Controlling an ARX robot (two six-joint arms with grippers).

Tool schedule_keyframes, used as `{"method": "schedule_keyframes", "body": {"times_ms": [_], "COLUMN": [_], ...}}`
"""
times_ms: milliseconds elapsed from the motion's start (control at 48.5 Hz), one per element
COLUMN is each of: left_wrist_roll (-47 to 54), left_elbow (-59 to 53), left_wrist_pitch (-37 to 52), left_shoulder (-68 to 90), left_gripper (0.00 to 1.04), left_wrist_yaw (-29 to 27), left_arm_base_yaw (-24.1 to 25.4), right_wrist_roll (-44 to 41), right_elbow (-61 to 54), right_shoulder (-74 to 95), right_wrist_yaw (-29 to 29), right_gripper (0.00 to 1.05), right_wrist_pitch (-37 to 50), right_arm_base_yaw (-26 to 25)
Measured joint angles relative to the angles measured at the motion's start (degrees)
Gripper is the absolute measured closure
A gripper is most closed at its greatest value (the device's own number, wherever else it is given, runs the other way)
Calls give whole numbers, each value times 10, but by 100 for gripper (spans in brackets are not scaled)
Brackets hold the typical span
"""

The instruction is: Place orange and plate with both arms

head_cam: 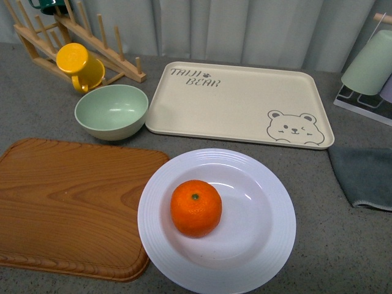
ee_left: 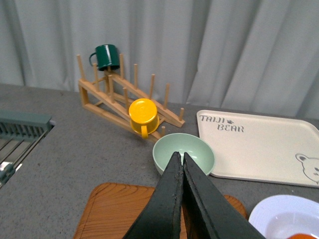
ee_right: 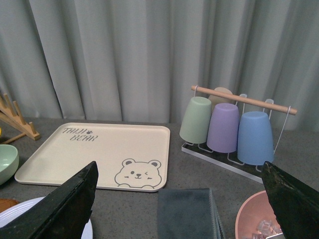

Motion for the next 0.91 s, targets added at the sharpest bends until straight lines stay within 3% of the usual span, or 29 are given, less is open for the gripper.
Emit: {"method": "schedule_keyframes", "body": {"times_ms": [144,907], "left_wrist_roll": [2,2], "left_elbow": [0,-1], "left_wrist_pitch": [-50,-254], "left_shoulder": [-57,-272], "left_gripper": [101,101], "left_wrist_yaw": [30,33], "left_arm_base_yaw": [42,44], "right_wrist_roll": [0,0], "right_elbow": [0,0], "right_shoulder": [0,0], "right_wrist_yaw": [0,0], "right_gripper": [9,9], "right_wrist_pitch": [0,0], "right_arm_base_yaw": [0,0]}}
